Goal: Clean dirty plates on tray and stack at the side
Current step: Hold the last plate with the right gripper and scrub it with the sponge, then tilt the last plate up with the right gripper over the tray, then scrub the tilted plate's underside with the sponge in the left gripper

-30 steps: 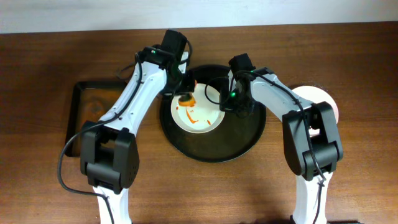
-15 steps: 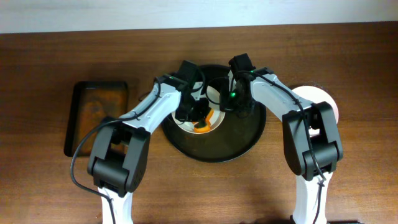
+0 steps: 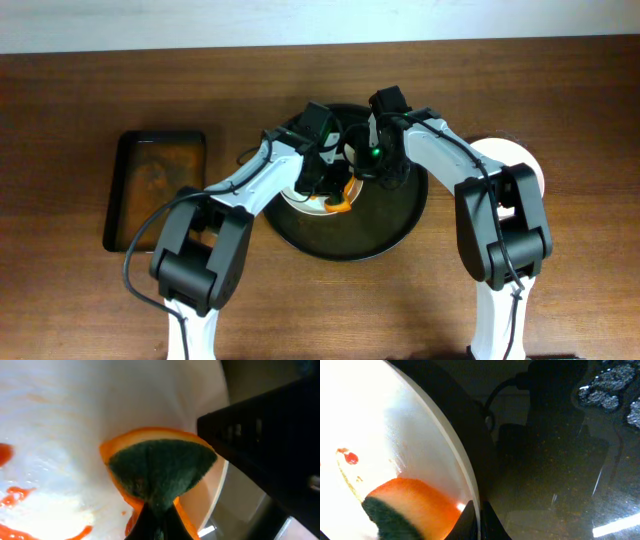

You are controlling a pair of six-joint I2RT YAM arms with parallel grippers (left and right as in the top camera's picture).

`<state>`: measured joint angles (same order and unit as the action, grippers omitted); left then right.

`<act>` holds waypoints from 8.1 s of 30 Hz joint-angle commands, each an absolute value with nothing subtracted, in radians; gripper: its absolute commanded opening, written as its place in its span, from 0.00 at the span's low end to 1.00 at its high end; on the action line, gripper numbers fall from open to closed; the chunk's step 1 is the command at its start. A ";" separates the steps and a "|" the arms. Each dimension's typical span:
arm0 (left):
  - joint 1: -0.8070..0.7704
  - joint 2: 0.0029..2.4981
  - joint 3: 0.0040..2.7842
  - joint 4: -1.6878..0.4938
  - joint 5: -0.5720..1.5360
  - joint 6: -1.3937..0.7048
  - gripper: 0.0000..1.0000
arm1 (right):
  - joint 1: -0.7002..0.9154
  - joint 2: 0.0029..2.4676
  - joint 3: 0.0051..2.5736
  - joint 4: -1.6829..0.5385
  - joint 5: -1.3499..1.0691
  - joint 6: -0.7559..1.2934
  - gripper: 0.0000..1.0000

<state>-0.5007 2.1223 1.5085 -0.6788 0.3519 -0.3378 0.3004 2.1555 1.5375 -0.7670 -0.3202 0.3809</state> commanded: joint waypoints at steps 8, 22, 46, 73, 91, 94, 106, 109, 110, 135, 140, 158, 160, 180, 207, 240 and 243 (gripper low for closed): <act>-0.493 2.156 1.504 -0.731 -0.036 -0.328 0.01 | 0.307 2.165 1.537 -0.794 -0.303 0.375 0.04; -0.381 2.171 1.504 -0.711 -0.125 -0.329 0.01 | 0.307 2.165 1.537 -0.816 -0.303 0.375 0.04; -0.406 2.193 1.544 -0.698 -0.595 -0.393 0.01 | 0.307 2.165 1.537 -0.876 -0.302 0.373 0.04; -0.435 2.090 1.640 -0.870 -0.638 -0.424 0.01 | 0.307 2.165 1.537 -0.943 -0.194 0.410 0.04; -0.217 1.946 1.640 -0.947 0.111 -0.387 0.01 | 0.308 1.878 1.538 -1.000 0.132 0.263 0.04; -0.212 1.946 1.640 -0.947 0.152 -0.384 0.01 | 0.312 1.818 1.538 -1.030 0.253 0.227 0.04; -0.211 1.946 1.640 -0.930 0.356 -0.271 0.01 | 0.494 1.742 1.538 -1.110 0.842 0.217 0.04; -0.211 1.946 1.640 -0.930 0.368 -0.271 0.01 | 0.550 1.742 1.538 -1.103 0.875 0.231 0.04; -0.211 1.946 1.640 -0.930 0.379 -0.270 0.01 | 0.553 1.742 1.538 -1.105 0.874 0.260 0.04; -0.211 1.946 1.639 -0.930 0.378 -0.270 0.01 | 0.484 1.742 1.538 -1.118 0.436 0.359 0.04; -0.211 1.946 1.639 -0.932 0.379 -0.271 0.01 | 0.382 1.744 1.537 -1.089 0.124 0.205 0.04; -0.255 1.946 1.639 -0.953 0.412 -0.271 0.01 | 0.323 1.916 1.536 -1.025 -0.079 -0.233 0.40; -0.255 1.946 1.639 -0.953 0.412 -0.271 0.01 | 0.322 1.916 1.536 -1.012 -0.075 -0.232 0.42; -0.461 1.990 1.637 -0.894 0.417 -0.234 0.01 | 0.163 1.899 1.479 -1.096 -0.084 0.378 0.28; -0.768 2.261 1.631 -0.727 0.215 -0.329 0.01 | 0.013 1.880 1.491 -1.160 -0.188 0.269 0.27; -0.415 1.971 1.792 -1.003 0.122 -0.310 0.01 | 0.086 1.887 1.491 -1.159 -0.296 0.108 0.37; -0.365 1.956 1.792 -1.031 0.123 -0.310 0.01 | 0.139 1.912 1.489 -1.132 -0.281 0.109 0.37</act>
